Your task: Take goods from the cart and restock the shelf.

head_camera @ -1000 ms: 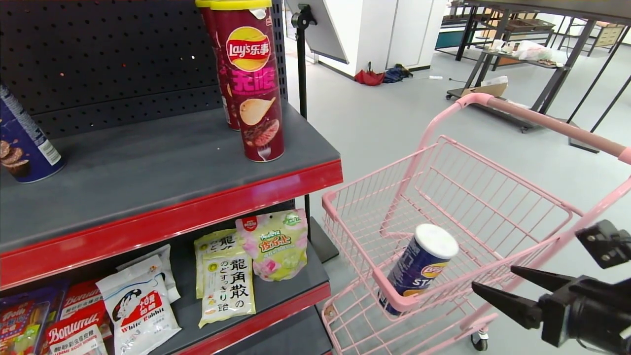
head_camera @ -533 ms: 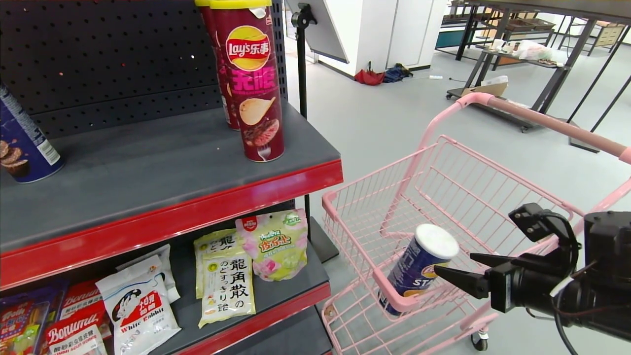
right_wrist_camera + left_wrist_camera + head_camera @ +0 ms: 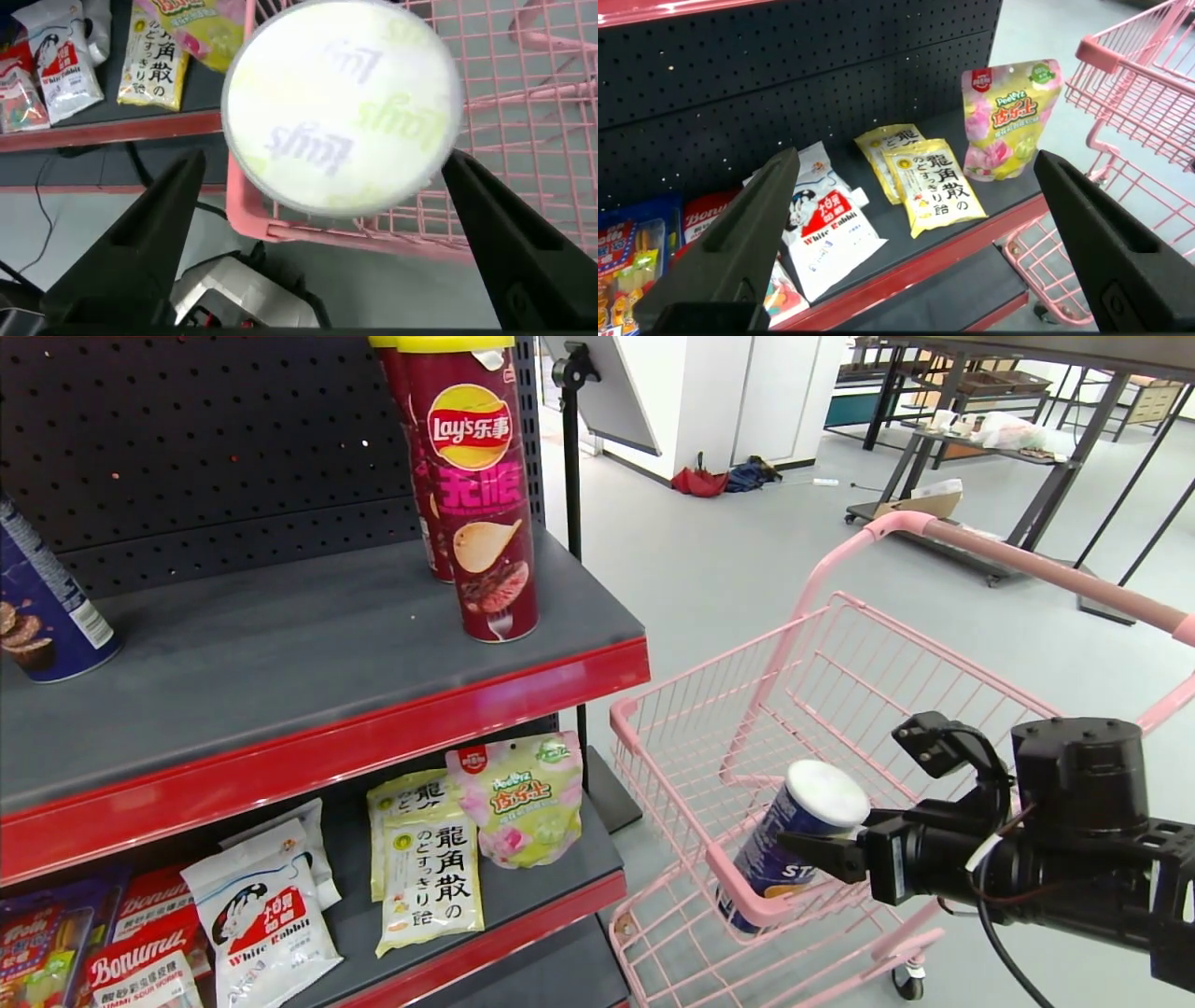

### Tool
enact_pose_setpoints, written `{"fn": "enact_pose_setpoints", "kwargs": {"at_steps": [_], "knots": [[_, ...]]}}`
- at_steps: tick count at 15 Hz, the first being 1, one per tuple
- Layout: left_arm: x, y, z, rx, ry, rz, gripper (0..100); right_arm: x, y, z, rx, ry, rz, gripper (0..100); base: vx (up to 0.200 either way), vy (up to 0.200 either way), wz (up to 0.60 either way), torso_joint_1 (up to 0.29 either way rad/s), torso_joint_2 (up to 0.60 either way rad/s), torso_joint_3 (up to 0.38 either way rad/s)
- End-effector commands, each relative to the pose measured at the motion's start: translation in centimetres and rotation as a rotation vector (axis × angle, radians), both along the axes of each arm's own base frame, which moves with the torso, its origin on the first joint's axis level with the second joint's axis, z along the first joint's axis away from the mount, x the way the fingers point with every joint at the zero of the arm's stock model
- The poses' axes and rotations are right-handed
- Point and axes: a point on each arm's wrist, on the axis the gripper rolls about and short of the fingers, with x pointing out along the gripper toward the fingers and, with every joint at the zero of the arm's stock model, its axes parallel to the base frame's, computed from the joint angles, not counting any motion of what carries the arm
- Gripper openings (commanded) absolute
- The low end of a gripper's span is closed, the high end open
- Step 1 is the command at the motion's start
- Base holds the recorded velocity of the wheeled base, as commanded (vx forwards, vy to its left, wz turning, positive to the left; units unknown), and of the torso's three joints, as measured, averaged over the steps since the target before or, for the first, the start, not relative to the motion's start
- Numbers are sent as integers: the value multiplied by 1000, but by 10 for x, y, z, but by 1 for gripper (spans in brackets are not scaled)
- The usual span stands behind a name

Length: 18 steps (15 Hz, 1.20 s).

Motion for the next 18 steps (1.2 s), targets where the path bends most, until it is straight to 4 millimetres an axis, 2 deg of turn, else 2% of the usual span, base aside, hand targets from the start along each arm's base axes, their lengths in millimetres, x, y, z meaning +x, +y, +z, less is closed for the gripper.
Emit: {"fn": "enact_pose_setpoints", "kwargs": {"at_steps": [1, 5, 15, 16, 18], "knots": [[0, 0, 0, 0, 1, 0, 100, 9, 5, -7, -10, 27, 6, 100, 0, 0, 0, 0, 0, 0], [0, 0, 0, 0, 1, 0, 100, 21, 9, -15, -3, 7, 2, 100, 0, 0, 0, 0, 0, 0], [0, 0, 0, 0, -1, 0, 100, 28, 12, -23, -8, 21, 4, 100, 0, 0, 0, 0, 0, 0], [0, 0, 0, 0, -1, 0, 100, 29, 12, -24, -9, 24, 3, 0, 0, 0, 0, 0, 0, 0], [0, 0, 0, 0, -1, 0, 100, 37, 15, -28, 2, -4, -1, 0, 0, 0, 0, 0, 0, 0]]}}
